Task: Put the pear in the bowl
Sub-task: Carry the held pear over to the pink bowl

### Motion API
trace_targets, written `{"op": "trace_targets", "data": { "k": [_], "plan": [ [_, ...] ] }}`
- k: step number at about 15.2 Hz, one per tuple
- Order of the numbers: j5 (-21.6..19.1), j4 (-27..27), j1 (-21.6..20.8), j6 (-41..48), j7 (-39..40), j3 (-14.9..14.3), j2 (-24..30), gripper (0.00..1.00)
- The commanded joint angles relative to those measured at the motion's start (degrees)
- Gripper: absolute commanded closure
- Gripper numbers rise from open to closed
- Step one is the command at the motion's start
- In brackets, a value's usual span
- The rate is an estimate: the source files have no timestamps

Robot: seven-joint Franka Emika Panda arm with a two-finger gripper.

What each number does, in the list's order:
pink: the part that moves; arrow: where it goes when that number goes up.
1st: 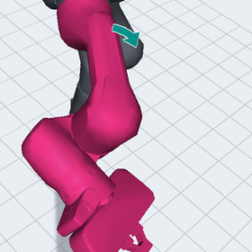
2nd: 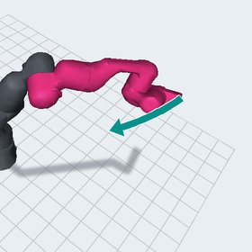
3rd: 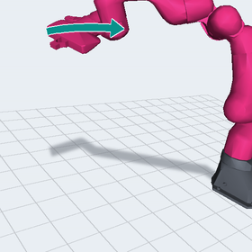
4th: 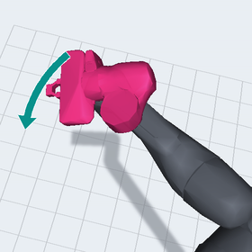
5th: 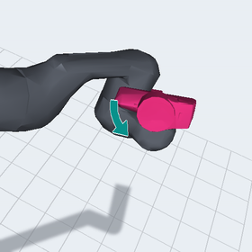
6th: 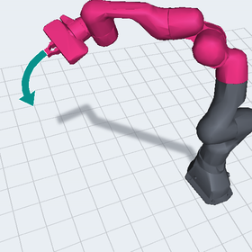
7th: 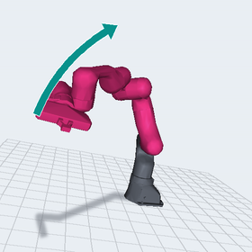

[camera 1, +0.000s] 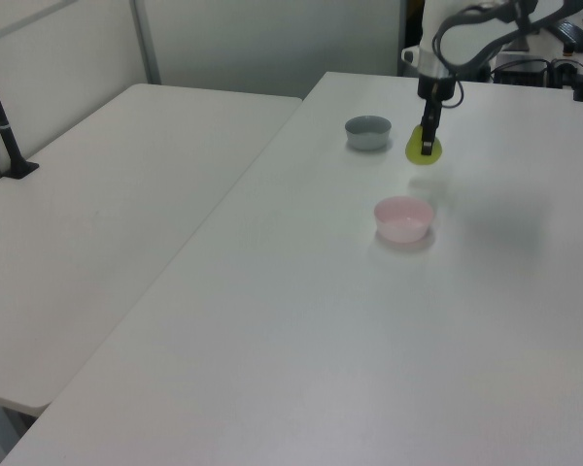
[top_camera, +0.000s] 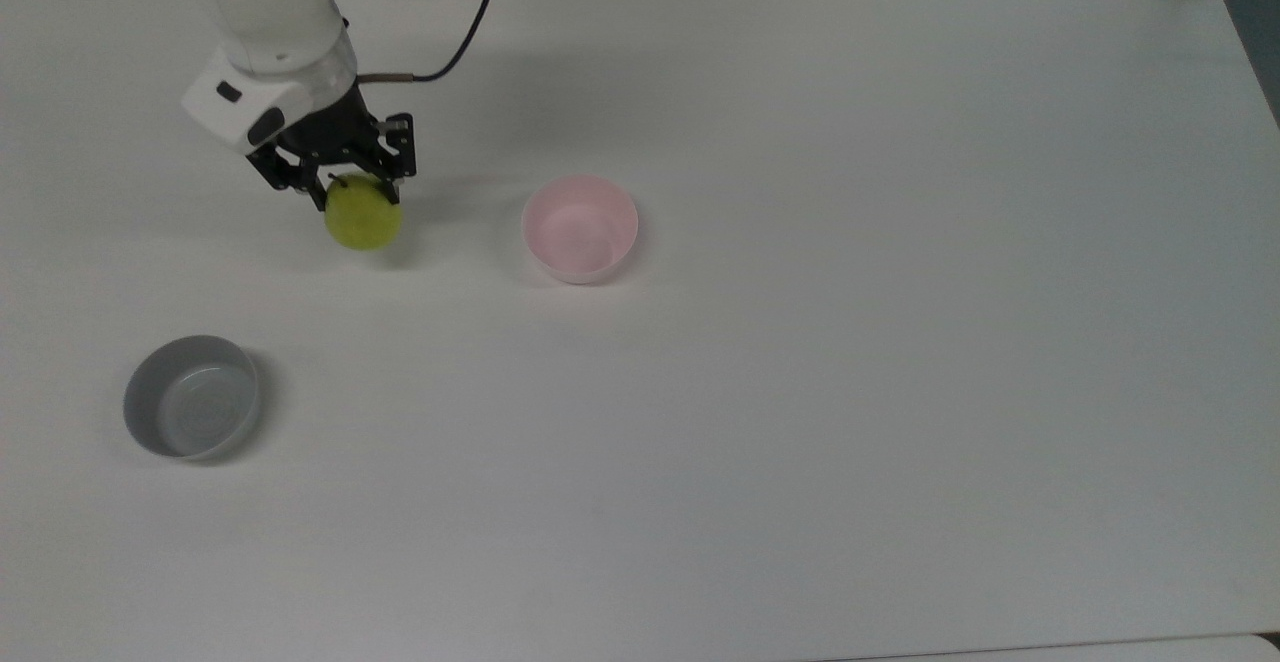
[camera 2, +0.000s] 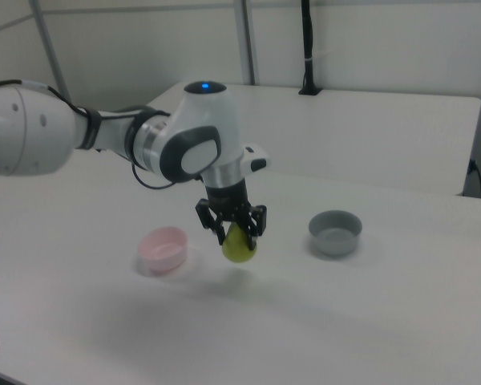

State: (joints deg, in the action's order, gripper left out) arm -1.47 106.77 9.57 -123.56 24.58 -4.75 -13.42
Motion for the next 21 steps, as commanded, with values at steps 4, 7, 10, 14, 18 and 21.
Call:
{"op": "trace_targets", "data": {
  "k": [4,7,10,14,18,21],
  "plan": [
    [0.06,-10.94,1.68,18.85,-0.15,-0.17,4.46,0.76],
    [0.15,-16.67,2.11,26.77,-0.15,-0.26,5.42,0.76],
    [0.07,-17.39,2.03,29.51,-0.15,-0.26,7.96,0.76],
    [-0.28,-16.86,-0.68,32.77,-2.33,-0.26,11.13,0.76],
    [-0.81,-14.67,-5.61,31.89,-8.49,-0.17,12.72,0.75],
    [-3.27,-11.34,-8.42,30.32,-8.58,-0.26,12.90,0.75]
  ]
}}
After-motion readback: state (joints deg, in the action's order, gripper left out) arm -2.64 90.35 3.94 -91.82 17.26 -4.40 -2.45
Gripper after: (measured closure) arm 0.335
